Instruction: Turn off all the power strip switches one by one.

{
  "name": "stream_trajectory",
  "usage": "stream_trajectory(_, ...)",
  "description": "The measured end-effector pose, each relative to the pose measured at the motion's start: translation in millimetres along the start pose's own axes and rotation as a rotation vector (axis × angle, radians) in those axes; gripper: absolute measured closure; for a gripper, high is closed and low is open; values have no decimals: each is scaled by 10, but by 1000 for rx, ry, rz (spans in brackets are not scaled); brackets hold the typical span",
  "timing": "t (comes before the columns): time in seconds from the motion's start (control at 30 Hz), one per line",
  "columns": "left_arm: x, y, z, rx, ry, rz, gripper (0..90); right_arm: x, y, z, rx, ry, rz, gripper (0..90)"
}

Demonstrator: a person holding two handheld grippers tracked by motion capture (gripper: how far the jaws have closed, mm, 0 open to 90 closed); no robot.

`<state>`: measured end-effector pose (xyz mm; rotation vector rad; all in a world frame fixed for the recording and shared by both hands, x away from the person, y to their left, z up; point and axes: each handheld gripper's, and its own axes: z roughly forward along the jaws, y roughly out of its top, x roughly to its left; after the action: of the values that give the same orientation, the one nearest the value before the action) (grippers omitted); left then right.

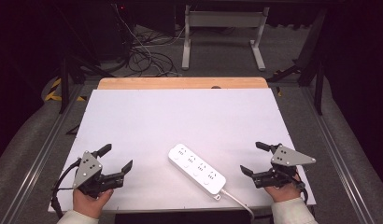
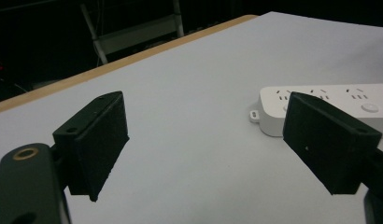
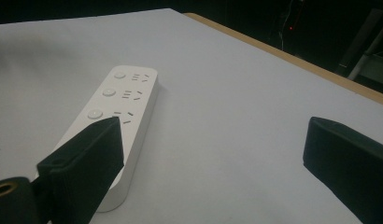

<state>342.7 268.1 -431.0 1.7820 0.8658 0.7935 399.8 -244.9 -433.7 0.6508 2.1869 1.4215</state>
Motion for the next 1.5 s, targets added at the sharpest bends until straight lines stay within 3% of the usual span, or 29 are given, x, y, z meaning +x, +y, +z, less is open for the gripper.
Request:
stream_trajectory(0.17, -10, 11, -26, -15, 12, 12, 148, 13, 8, 10, 3, 6, -8, 70)
stream_trajectory(0.33, -5, 12, -27, -16, 4, -12, 156, 12, 13, 21, 17, 13, -6, 84)
stream_trajectory(0.57, -51, 24, -42, -12, 28, 39, 159, 40, 23, 23, 31, 7, -21, 114)
stream_trajectory(0.63, -29, 26, -49, -18, -1, -1, 159, 41, 28, 24, 32, 12, -18, 119)
stream_trajectory(0.7, -24, 25, -48, -19, -2, -9, 159, 37, 30, 26, 35, 15, -14, 127)
stream_trajectory(1.0, -51, 25, -41, -13, 12, 20, 159, 29, 113, 63, 36, 56, 0, 125)
stream_trajectory(1.17, -50, 26, -45, -12, 14, 22, 159, 51, 237, 200, 76, 93, 4, 109)
stream_trajectory(1.5, -46, 23, -43, -8, 11, 21, 159, 114, 402, 472, 92, 151, 24, 56)
